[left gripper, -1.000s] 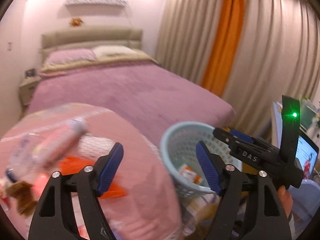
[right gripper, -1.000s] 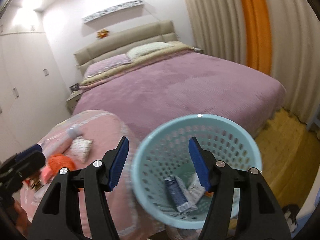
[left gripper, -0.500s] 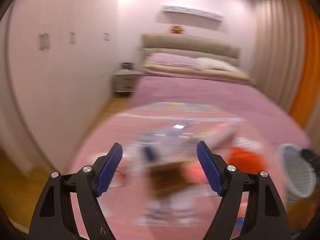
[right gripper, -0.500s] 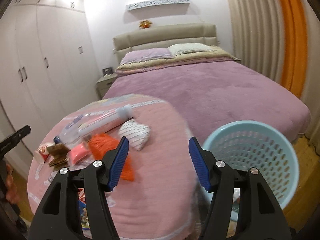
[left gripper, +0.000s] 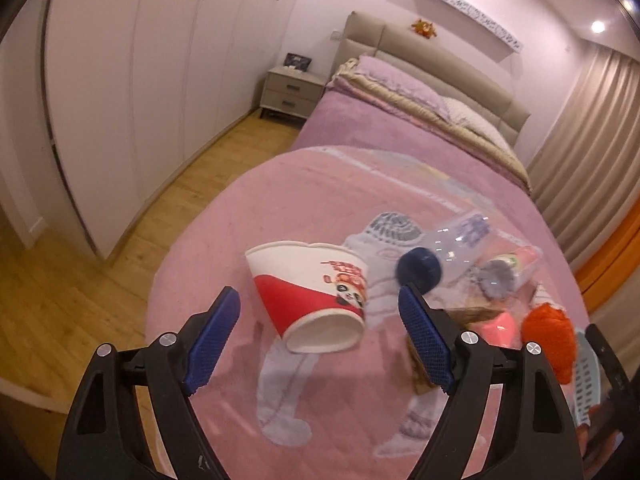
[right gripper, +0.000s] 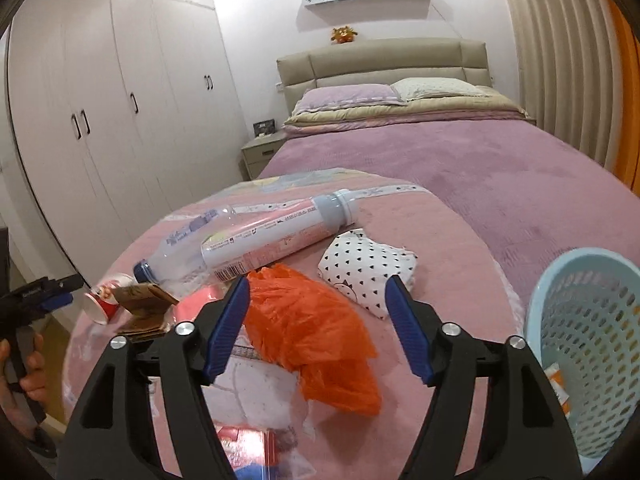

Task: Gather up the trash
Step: 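Grasp the red-white paper cup with left gripper while right grasps orange bag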

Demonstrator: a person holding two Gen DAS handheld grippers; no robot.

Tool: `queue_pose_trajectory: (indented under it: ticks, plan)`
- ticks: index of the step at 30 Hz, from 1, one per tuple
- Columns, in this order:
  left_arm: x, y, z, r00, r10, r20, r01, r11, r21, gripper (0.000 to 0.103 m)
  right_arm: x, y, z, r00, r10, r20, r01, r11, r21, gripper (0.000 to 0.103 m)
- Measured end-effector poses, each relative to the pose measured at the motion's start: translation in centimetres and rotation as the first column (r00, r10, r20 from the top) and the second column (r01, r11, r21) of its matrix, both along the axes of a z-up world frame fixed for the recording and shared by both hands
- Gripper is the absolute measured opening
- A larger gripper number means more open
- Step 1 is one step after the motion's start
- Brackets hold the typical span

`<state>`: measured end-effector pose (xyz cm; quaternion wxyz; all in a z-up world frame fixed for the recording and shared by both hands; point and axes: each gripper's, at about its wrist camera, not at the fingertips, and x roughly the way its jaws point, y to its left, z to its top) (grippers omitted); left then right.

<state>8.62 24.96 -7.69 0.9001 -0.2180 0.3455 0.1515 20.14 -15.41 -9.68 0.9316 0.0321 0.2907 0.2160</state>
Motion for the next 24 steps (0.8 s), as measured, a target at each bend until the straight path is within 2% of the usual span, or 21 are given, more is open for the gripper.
queue_pose_trajectory:
  ticks: [2, 5, 8, 16, 19, 20, 24]
  plan:
    - [0.9, 0.0, -0.6, 1.000, 0.012, -0.018, -0.012, 1.000, 0.015, 0.080, 0.1, 0.6, -0.6, 1.000, 0.013, 0.004, -0.013, 1.000, -0.024, 0.076]
    - [2.0, -0.4, -1.2, 0.997, 0.058, -0.050, -0.053, 0.994, 0.095, 0.080, 0.5, 1.7, -1.1, 0.999, 0.031, -0.013, -0.032, 0.997, -0.071, 0.076]
    - [2.5, -0.1, -1.9, 0.998, 0.039, -0.053, -0.035, 0.997, 0.069, 0.080, 0.7, 2.6, -1.4, 0.998, 0.046, -0.030, -0.049, 0.993, -0.108, 0.076]
    - [4.1, 0.5, -3.2, 0.994, 0.039, -0.098, -0.032, 0.997, 0.074, 0.080, 2.7, 4.5, -3.1, 0.986, 0.088, -0.144, -0.112, 0.979, -0.171, 0.076]
    - [4.1, 0.3, -3.3, 0.994, 0.035, -0.102, -0.027, 0.997, 0.072, 0.078, 2.7, 4.7, -3.2, 0.986, 0.089, -0.143, -0.115, 0.976, -0.183, 0.076]
    - [4.1, 0.3, -3.2, 0.994, 0.035, -0.100, -0.027, 0.997, 0.074, 0.076, 2.5, 4.6, -3.1, 0.987, 0.090, -0.134, -0.113, 0.977, -0.182, 0.075]
    - [3.7, -0.3, -3.3, 0.994, 0.040, -0.105, -0.029, 0.994, 0.104, 0.075, 2.4, 4.9, -3.3, 0.987, 0.094, -0.127, -0.116, 0.976, -0.185, 0.054]
